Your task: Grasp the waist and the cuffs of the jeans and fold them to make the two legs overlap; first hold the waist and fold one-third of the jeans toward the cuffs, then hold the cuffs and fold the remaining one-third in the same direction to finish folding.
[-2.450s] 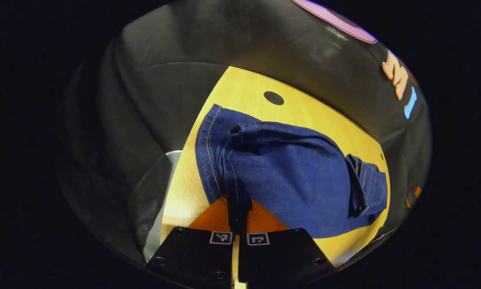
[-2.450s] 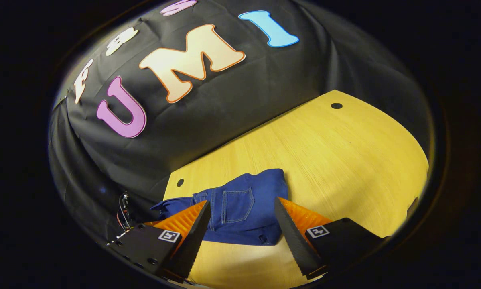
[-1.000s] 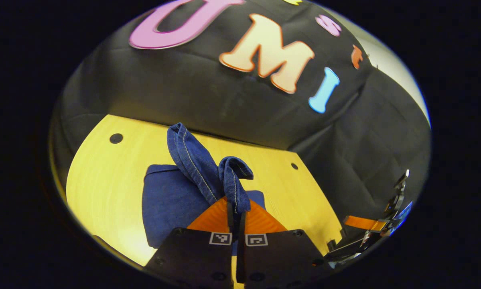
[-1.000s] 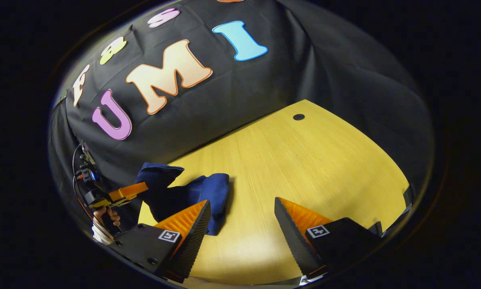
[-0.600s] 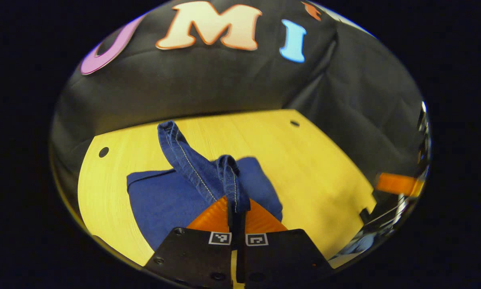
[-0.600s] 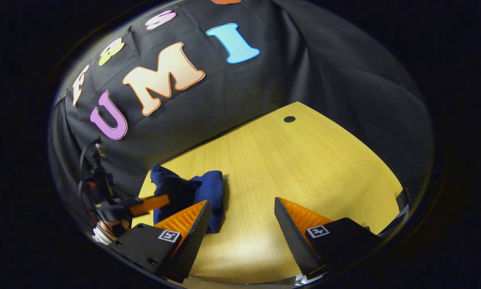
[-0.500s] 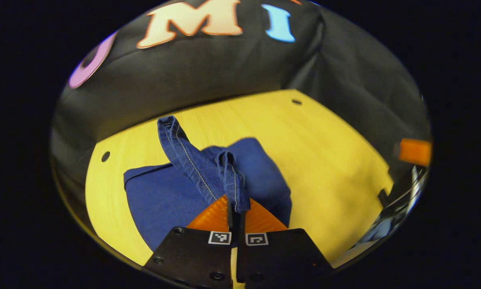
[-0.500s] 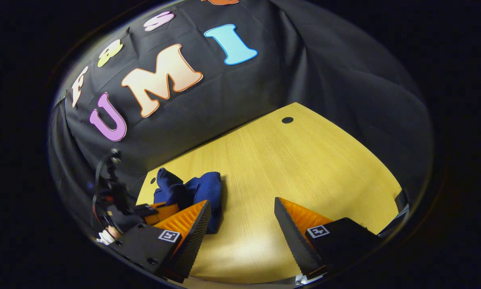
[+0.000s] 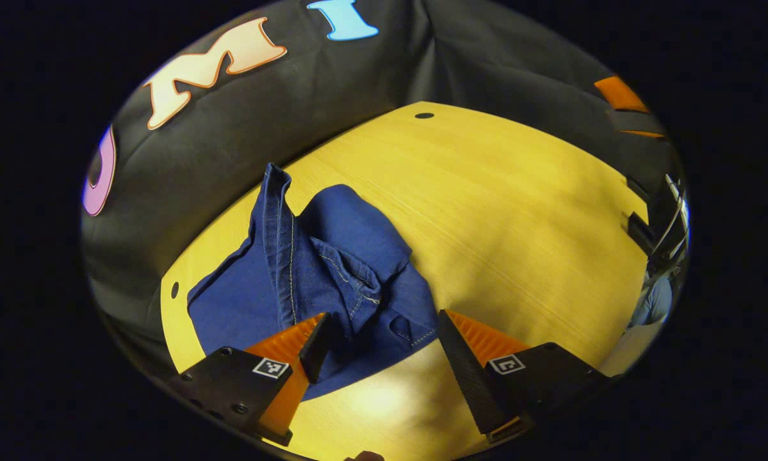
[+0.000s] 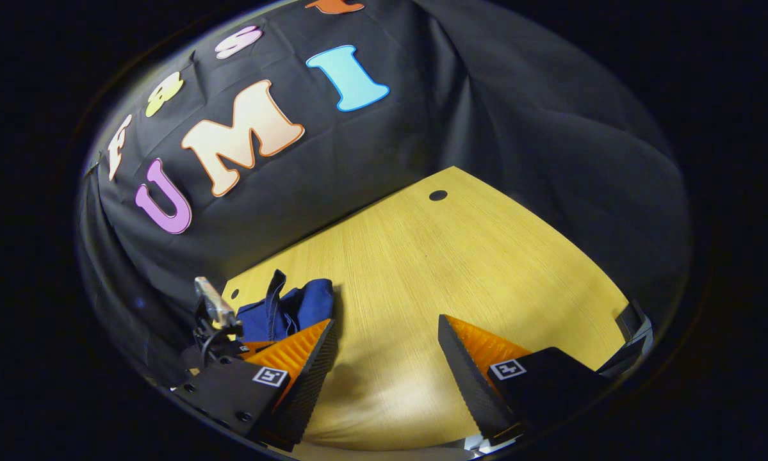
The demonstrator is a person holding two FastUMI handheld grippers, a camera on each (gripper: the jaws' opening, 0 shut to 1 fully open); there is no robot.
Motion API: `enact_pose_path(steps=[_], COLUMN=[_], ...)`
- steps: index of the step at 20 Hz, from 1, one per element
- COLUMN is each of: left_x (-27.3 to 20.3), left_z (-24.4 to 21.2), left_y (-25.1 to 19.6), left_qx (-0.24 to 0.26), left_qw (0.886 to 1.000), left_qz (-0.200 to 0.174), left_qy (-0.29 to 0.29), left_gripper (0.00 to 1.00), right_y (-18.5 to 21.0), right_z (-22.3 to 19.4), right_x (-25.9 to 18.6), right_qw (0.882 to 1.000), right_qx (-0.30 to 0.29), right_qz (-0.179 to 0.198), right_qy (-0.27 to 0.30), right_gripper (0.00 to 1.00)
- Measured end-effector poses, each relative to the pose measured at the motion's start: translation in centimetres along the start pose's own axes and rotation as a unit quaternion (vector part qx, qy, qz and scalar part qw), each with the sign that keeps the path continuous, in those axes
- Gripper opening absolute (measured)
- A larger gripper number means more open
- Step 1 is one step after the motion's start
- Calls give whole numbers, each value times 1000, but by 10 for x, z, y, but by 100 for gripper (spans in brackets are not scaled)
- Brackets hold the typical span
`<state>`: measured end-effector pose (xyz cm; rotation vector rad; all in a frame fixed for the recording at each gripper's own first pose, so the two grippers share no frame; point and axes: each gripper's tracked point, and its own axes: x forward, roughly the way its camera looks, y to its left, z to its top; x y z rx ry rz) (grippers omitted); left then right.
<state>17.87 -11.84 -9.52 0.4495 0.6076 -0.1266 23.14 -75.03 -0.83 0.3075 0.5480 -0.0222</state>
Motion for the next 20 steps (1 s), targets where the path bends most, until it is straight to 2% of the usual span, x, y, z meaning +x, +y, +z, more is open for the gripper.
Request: enact_pose_path(steps=[2, 5, 9, 11, 13, 16, 20], left_x=[-22, -59, -107, -124, -136, -147, -150], left_z=[3, 8, -5, -22, -39, -56, -64], left_y=[7, 32, 89, 118, 140, 163, 179], left_qx=[-20, -39, -120, -159, -170, -191, -214], left_qw=[1000, 996, 979, 970, 966, 959, 953], left_qz=[11, 58, 129, 152, 175, 188, 188], left_qy=[-21, -57, -106, -102, -90, -92, -103], left_gripper=[96, 96, 95, 95, 96, 96, 96], right_y=[0, 13, 51, 73, 95, 122, 143], right_z=[-2, -12, -23, -25, -31, -50, -77], right_x=[-2, -1, 2, 3, 3, 6, 6], right_qw=[1000, 1000, 999, 998, 996, 994, 993], right_qx=[1, -11, -25, -42, -56, -66, -89], right_qz=[2, 11, 42, 55, 69, 85, 74], right_qy=[-1, 3, -1, -14, -21, -14, -3], right_gripper=[98, 98, 98, 98, 98, 98, 98])
